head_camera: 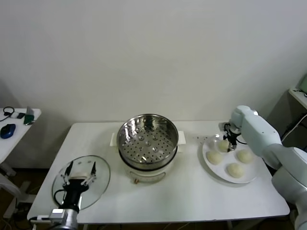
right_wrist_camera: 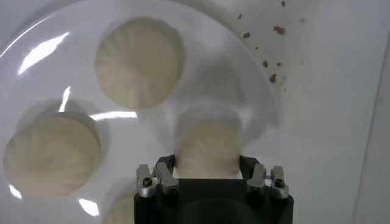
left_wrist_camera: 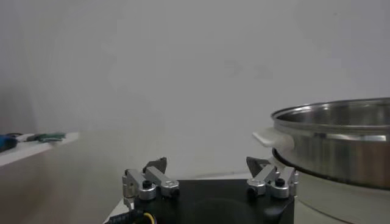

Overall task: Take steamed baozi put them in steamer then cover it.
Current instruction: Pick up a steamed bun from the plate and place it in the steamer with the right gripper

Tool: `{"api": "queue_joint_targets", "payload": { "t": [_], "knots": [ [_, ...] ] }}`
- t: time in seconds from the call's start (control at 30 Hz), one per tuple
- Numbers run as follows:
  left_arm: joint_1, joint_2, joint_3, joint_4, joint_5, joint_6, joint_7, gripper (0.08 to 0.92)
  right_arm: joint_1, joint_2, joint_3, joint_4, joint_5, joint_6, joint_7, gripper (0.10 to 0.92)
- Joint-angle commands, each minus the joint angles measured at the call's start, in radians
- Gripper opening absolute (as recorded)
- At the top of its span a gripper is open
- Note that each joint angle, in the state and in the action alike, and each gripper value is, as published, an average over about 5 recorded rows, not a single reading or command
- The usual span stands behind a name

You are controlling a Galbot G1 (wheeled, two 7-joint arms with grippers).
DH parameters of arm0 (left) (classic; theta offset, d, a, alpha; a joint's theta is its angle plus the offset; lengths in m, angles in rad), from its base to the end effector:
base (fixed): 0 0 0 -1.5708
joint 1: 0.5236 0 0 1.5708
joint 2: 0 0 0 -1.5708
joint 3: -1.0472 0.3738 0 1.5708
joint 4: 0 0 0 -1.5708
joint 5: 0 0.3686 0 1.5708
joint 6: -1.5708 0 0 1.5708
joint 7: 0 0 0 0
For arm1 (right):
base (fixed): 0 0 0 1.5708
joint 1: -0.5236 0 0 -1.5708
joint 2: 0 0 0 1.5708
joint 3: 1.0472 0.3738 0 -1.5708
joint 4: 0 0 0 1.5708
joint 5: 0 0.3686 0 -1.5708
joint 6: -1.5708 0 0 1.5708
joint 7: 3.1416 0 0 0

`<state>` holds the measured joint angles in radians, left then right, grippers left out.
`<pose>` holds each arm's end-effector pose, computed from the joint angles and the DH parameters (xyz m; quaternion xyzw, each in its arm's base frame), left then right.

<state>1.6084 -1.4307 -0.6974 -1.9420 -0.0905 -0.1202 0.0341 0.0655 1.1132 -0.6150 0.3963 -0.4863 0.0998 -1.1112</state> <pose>0.1643 0.0923 -0.3743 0.0295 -0.9975 -0.0588 0.0272 0.6519 -0.1995 -0.2550 0.4475 -0.5036 0.5695 0.4709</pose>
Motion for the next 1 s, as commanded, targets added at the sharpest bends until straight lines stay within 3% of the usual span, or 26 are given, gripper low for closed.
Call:
{"api": "queue_joint_targets", "payload": {
  "t": [0.03, 0.63, 1.0],
  "knots": [
    [0.005, 0.006, 0.005, -0.003, 0.010, 0.000, 0.000, 0.823, 0.003, -0.041, -0.027, 0.078, 0.065, -0.002, -0.003, 0.687],
    [0.015, 0.010, 0.025, -0.020, 0.030, 0.008, 0.001, 0.823, 0.410, -0.212, -0.493, 0.652, 0.460, 0.001, -0.039, 0.687],
    [0.024, 0.021, 0.033, -0.031, 0.026, 0.014, 0.001, 0.823, 0.697, -0.023, -0.689, 0.675, 0.556, 0.138, -0.060, 0.694]
  ]
}}
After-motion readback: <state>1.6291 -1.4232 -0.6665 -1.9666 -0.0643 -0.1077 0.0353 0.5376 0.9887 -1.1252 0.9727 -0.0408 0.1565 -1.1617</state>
